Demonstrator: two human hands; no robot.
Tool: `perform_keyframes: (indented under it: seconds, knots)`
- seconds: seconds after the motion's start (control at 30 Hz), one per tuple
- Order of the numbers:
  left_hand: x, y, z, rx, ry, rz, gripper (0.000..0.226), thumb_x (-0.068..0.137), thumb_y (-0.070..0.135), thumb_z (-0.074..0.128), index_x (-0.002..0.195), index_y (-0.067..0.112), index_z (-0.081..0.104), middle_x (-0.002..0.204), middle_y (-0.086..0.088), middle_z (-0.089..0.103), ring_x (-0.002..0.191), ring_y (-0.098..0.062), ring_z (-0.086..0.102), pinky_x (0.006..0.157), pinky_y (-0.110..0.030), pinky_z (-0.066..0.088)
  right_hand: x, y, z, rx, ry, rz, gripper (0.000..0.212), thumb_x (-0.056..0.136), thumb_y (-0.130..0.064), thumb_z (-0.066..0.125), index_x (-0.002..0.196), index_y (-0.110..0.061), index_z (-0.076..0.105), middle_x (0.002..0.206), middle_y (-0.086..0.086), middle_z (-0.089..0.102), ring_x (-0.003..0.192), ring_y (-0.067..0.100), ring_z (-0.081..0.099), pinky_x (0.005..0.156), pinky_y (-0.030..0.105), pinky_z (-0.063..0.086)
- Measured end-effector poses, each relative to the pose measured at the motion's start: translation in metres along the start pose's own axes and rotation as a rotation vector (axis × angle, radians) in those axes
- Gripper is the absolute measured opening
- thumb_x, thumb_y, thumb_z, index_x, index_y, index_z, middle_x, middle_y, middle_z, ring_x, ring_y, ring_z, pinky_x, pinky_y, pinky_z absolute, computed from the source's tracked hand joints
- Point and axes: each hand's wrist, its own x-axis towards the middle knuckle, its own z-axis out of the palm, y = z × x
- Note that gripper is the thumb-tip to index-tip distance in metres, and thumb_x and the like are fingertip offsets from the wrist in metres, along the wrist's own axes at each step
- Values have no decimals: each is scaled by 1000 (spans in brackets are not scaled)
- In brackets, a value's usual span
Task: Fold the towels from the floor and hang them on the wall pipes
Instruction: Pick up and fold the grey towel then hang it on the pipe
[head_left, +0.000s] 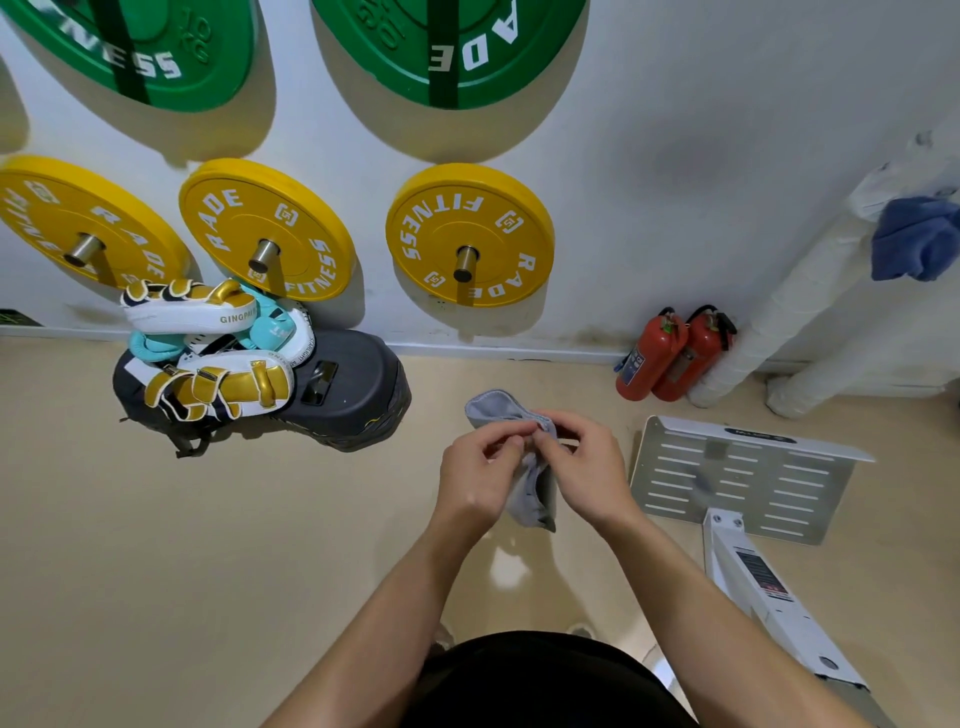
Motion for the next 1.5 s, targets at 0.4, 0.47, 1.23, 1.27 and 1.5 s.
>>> perform_keyframes:
  seconds: [0.4,0.47,1.23,1.27,1.5]
  knots:
    - [8,-31,-66,992,153,340,21,79,34,77,98,35,69,107,8,50,100,-22,47,63,-34,51,4,-8,-26,-59,-42,30,32,90,-2,52,82,-25,73,80,-17,70,80,-5,60,70,12,45]
    - [8,-23,-70,951,136,402,16,80,32,75,94,31,67,107,12,54,102,-16,50,68,-28,48,2,-5,-27,-126,-32,41,33,91,-3,50,81,-25,73,82,-16,71,81,-8,60,68,10,43]
    - [9,46,-49,111,-14,238,48,79,6,81,119,18,58,95,-1,68,82,-4,64,69,-15,49,33,-83,-28,-845,-378,-408,10,91,-41,57,92,-31,59,86,-11,64,89,19,61,67,38,47]
    - [11,43,-52,21,-51,200,53,77,4,83,121,15,56,101,-4,68,87,-6,66,72,-17,51,35,-90,-29,-787,-401,-415,10,91,-39,55,91,-30,59,84,-12,62,87,19,60,69,41,49]
    - [21,-2,-53,-7,-192,-21,28,81,-2,77,108,2,70,101,-8,77,91,-16,71,78,-29,57,54,-154,-36,-608,-464,-552,25,92,-37,52,81,-15,58,70,-6,54,70,11,51,66,34,39]
